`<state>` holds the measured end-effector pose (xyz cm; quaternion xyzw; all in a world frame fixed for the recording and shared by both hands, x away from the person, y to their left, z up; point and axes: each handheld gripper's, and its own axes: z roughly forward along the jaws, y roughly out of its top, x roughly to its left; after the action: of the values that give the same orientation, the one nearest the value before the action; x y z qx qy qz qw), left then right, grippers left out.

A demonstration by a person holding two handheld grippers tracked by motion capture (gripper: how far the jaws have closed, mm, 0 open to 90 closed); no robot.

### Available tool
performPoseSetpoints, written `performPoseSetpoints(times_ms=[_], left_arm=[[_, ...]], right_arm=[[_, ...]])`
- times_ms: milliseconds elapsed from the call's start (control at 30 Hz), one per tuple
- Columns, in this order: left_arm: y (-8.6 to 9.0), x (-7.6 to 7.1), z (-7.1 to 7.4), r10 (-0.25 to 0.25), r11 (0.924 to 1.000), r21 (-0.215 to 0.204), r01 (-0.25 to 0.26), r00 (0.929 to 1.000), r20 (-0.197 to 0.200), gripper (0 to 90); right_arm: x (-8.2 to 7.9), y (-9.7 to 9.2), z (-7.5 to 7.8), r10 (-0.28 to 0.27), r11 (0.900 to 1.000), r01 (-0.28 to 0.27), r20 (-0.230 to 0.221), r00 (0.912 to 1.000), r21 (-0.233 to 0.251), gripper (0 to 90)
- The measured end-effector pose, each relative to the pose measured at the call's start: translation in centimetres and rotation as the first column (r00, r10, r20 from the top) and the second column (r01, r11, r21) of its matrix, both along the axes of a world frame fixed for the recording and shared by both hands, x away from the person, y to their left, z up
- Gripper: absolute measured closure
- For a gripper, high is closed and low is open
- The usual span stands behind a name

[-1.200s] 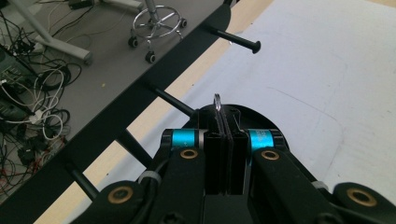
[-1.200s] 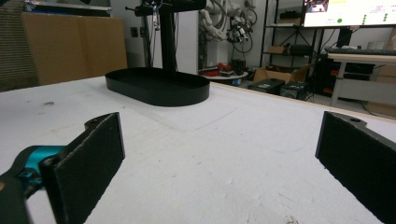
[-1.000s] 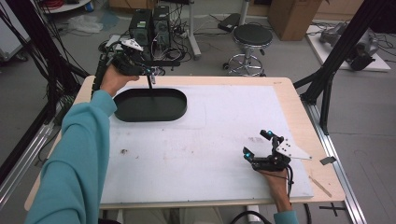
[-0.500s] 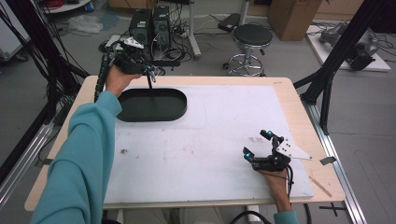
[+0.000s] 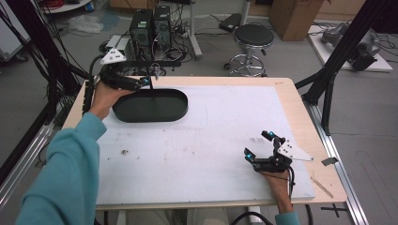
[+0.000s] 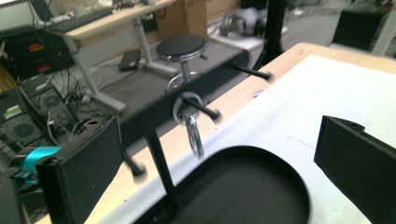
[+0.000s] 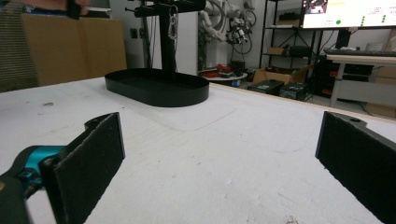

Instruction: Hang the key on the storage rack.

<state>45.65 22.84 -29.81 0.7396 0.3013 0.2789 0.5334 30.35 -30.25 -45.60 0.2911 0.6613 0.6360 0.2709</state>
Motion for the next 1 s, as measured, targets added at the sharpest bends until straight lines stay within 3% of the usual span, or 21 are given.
performPoseSetpoints(times_ms=[33,67,100,233,333,500,767,867,900,1000], left_arm=[[0.4,-0.9,-0.3,-0.009,0.9996,-0.025,0.010,0.9999,0.011,1.7],[1.2,-2.6,-1.0,-0.028,0.9979,-0.058,0.030,0.9993,0.026,1.7],[1.2,-2.6,-1.0,-0.028,0.9979,-0.058,0.030,0.9993,0.026,1.7],[2.1,-6.2,-2.2,-0.050,0.9947,-0.087,0.056,0.9966,0.065,1.7],[2.4,-9.4,-3.3,-0.073,0.9938,-0.075,0.082,0.9909,0.113,1.7],[3.0,-13.2,-6.1,-0.094,0.9852,-0.129,0.112,0.9855,0.141,1.7],[4.5,-15.3,-11.8,-0.061,0.9801,-0.180,0.085,0.9892,0.133,1.7],[4.9,-15.7,-13.8,-0.049,0.9718,-0.224,0.075,0.9915,0.121,1.7],[5.0,-16.2,-14.4,-0.038,0.9714,-0.227,0.070,0.9892,0.141,1.7],[5.0,-16.5,-14.7,-0.047,0.9731,-0.216,0.079,0.9873,0.152,1.7]], right_arm=[[0.0,0.0,0.0,-0.001,1.0000,0.001,0.002,1.0000,-0.001,0.6],[0.0,0.0,0.0,-0.001,1.0000,0.001,0.005,1.0000,-0.001,0.6],[0.0,0.0,0.0,-0.001,1.0000,0.001,0.005,1.0000,-0.001,0.6],[0.0,0.0,0.0,-0.007,1.0000,0.007,0.002,1.0000,0.002,0.6],[-0.1,0.1,0.0,-0.006,1.0000,0.006,-0.004,1.0000,-0.004,0.6],[0.0,0.0,0.0,-0.011,0.9999,0.011,0.002,0.9999,-0.004,0.6],[0.0,0.0,0.0,-0.008,1.0000,0.008,0.001,1.0000,-0.001,0.6],[-0.1,0.1,0.0,-0.008,1.0000,0.008,-0.002,1.0000,-0.005,0.6],[-0.1,0.1,0.0,-0.008,0.9999,0.008,-0.001,1.0000,-0.006,0.6],[-0.1,0.1,0.0,-0.010,0.9999,0.010,-0.001,1.0000,-0.004,0.6]])
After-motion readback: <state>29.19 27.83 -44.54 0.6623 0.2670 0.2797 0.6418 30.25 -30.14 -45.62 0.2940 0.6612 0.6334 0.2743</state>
